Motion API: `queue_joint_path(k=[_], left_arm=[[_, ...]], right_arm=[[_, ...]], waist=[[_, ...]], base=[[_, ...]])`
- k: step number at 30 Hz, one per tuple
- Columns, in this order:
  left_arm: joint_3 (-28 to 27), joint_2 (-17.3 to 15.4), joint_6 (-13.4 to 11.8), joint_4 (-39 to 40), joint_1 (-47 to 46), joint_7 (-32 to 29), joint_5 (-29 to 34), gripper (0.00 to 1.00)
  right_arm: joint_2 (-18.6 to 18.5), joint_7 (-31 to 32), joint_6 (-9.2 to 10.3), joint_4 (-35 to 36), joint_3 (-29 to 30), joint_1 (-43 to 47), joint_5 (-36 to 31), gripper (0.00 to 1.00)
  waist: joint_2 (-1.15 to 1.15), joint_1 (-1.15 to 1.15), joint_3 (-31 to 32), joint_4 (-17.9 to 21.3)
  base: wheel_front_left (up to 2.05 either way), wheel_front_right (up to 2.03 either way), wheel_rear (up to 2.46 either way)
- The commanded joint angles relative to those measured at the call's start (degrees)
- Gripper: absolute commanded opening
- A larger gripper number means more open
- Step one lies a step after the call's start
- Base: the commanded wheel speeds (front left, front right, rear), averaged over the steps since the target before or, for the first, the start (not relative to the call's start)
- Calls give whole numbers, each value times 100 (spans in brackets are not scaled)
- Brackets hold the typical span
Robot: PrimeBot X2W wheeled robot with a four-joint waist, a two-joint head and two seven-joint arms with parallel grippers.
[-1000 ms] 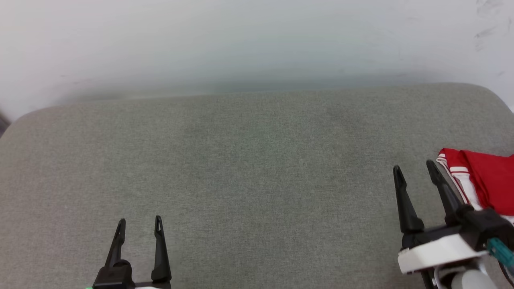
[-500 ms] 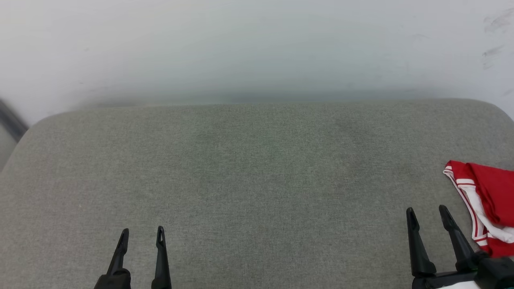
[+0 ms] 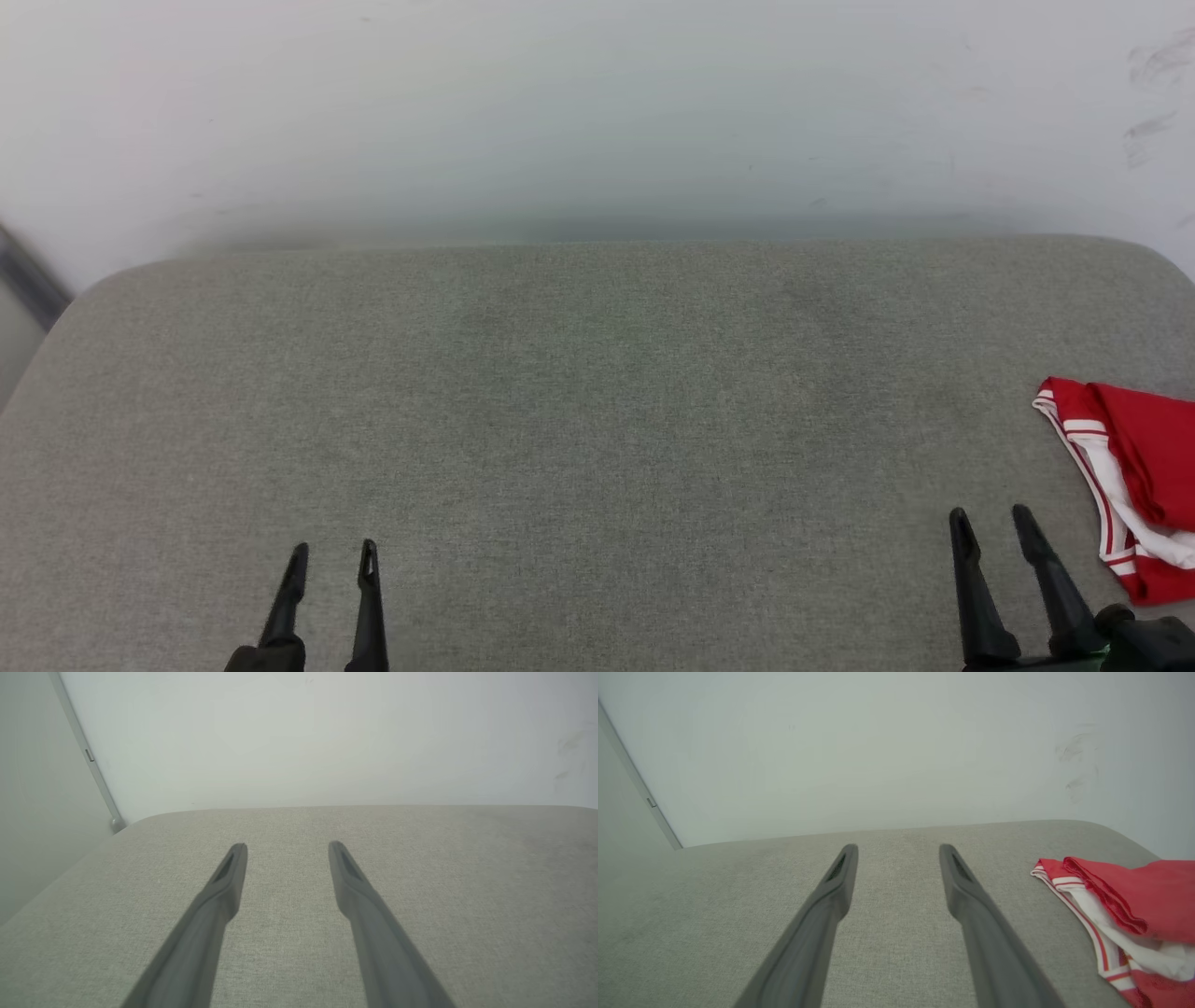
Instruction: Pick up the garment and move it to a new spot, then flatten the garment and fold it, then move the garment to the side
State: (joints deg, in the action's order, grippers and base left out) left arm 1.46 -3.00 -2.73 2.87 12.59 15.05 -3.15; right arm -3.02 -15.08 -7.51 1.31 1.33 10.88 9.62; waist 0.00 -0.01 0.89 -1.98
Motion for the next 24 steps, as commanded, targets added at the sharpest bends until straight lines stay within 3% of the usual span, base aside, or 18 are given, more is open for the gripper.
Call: queue_joint_path(k=[1,4,24], left_arm=[[3,0,0,-41,4,-1,-1,0],[22,3,5,-158,9,-31,-93,0],[-15,-128,253,-535,-468,-421,-2421,0]], right_arm=[[0,0,0,-37,-7,5,0,0],[-1,11,0,-160,-21,3,75,0],[-121,414,1,-486,-44,-430,2235,0]], waist=[[0,1,0,0],[0,1,-1,1],[0,1,-17,31]], base=[[0,0,0],[0,0,0],[0,0,0]])
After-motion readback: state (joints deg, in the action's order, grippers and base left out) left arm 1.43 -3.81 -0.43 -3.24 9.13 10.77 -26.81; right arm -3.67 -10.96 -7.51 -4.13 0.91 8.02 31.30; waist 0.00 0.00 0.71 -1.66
